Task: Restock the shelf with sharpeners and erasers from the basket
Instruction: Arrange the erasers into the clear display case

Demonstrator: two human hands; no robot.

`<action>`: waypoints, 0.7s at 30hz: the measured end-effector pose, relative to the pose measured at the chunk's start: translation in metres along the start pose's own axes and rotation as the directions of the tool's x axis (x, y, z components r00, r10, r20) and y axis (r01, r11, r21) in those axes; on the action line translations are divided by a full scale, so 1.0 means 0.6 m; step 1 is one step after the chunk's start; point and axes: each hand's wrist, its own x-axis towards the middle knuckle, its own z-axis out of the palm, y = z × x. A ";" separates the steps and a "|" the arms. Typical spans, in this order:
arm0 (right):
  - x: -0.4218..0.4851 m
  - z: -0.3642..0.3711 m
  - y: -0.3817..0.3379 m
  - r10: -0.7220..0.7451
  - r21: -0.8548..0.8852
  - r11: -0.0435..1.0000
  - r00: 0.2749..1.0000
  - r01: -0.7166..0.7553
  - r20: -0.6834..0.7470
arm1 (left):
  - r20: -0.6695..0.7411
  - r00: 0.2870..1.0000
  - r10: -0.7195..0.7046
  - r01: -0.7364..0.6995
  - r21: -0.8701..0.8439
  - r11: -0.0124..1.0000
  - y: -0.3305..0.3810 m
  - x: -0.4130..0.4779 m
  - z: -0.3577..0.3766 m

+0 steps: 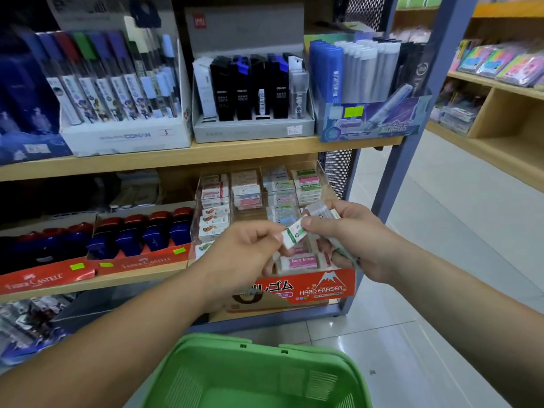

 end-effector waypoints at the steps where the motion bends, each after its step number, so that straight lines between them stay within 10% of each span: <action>1: 0.001 0.000 -0.001 -0.003 0.000 1.000 1.000 0.003 0.006 | 0.011 0.999 -0.036 0.036 -0.034 0.999 -0.002 0.001 -0.004; 14: 0.009 0.021 -0.009 -0.057 -0.081 0.995 0.998 0.055 -0.018 | -0.138 0.990 -0.014 0.008 -0.044 0.999 -0.007 0.023 -0.038; 21: 0.024 -0.016 -0.041 -0.123 -0.213 0.976 0.934 0.053 -0.335 | -0.220 0.972 0.081 -0.035 0.206 0.978 -0.027 0.037 -0.061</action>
